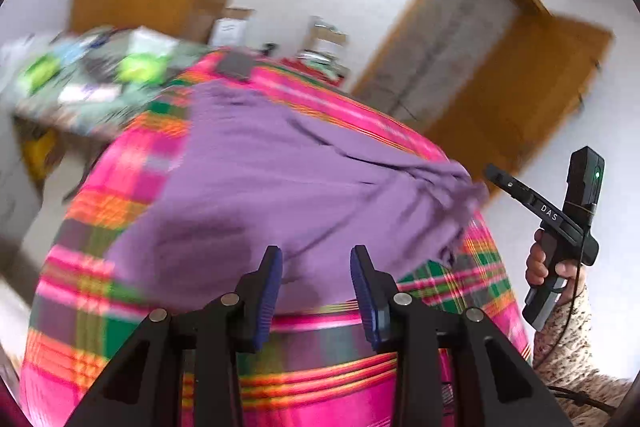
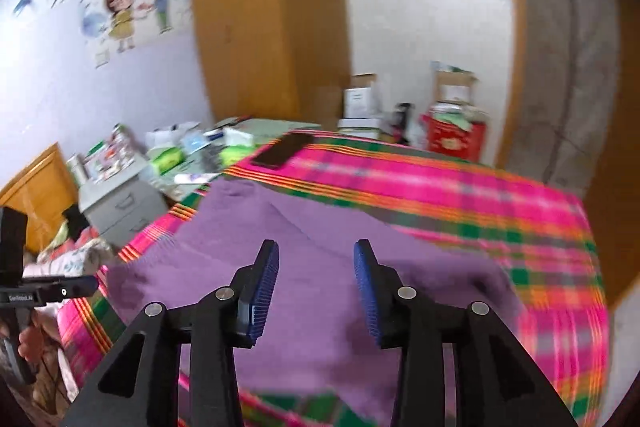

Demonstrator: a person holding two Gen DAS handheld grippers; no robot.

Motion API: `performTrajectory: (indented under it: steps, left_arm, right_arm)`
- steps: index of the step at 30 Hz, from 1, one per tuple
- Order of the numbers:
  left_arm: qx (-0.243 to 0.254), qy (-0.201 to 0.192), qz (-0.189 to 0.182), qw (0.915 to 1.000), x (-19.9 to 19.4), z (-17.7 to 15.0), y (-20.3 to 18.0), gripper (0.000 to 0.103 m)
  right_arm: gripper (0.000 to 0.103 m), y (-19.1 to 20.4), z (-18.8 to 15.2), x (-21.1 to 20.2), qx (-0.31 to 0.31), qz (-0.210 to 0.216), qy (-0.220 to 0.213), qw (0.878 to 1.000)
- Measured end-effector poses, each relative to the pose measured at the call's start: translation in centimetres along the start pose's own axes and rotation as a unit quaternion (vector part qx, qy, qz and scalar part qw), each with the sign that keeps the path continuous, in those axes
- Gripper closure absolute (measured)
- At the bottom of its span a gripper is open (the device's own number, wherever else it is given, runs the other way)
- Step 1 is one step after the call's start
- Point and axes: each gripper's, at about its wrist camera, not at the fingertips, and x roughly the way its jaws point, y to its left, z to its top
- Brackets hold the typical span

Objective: Fold clothes

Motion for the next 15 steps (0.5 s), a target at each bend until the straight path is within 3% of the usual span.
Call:
performTrajectory:
  steps: [7, 10, 15]
  left_arm:
    - [0.127, 0.053, -0.032, 0.9899, 6.4, 0.2, -9.0, 0.067]
    - [0.166, 0.08, -0.031, 0.9825, 9.7, 0.1, -12.3, 0.067]
    - [0.225, 0.082, -0.005, 0.971, 13.1, -0.1, -16.2, 0.067]
  right_arm:
    - [0.062, -4.3, -6.3, -4.6, 0.112, -0.053, -0.03, 0.992]
    - [0.062, -5.5, -8.2, -4.4, 0.145, -0.071, -0.014, 0.987]
    - [0.062, -7.0, -10.6, -4.3, 0.187, -0.079, -0.002, 0.979]
